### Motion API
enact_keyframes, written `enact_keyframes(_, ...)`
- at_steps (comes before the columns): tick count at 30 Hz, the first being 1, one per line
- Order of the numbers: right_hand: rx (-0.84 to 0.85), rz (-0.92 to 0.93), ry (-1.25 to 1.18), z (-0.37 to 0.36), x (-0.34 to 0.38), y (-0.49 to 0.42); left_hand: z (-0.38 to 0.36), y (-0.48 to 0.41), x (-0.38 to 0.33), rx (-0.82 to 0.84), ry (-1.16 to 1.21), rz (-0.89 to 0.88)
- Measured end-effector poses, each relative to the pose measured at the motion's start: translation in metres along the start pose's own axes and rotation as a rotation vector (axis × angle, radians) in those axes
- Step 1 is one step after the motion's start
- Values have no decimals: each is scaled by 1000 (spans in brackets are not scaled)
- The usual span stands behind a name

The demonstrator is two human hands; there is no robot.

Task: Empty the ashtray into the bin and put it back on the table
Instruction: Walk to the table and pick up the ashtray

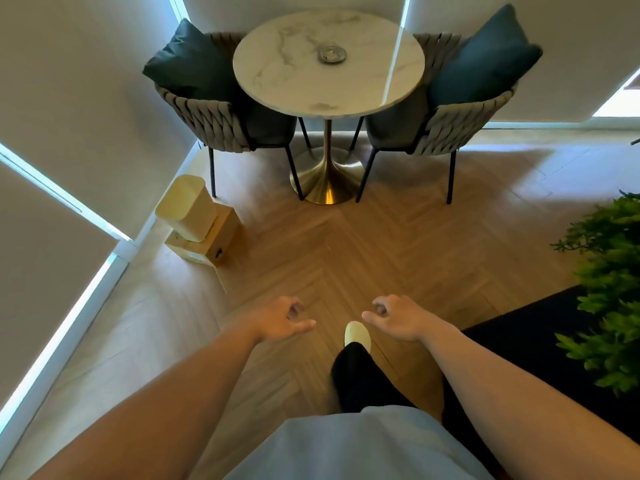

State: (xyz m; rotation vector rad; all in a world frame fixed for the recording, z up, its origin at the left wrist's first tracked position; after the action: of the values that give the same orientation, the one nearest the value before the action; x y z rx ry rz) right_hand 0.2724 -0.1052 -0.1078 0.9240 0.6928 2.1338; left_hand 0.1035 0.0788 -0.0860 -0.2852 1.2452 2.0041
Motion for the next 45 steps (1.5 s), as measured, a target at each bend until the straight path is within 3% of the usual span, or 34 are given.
enact_keyframes(11, 85, -33, 2, 82, -27, -90, 51, -105, -46, 57, 2, 39)
enact_keyframes(17, 78, -11, -12, 145, -24, -136, 99, -155, -81, -1, -7, 1)
enact_keyframes(28, 87, -16, -25, 220, -9, -217, 179, -246, -79, 23, -22, 14)
enact_keyframes(45, 44, -114, -141, 346, 61, -375, 366, -405, -78, 105, -72, -47)
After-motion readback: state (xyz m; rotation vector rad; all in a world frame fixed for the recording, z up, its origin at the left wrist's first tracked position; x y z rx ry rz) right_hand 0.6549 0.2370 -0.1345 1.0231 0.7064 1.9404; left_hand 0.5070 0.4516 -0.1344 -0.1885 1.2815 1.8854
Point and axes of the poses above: each hand's wrist, its own y-axis away from the middle knuckle, its own z-axis out of the back of the hand, x = y × z, the point moved 7 cm from there along -y, towards the middle knuckle, and after that the axes turned 4 degrees about y, right-handed, at the moved point
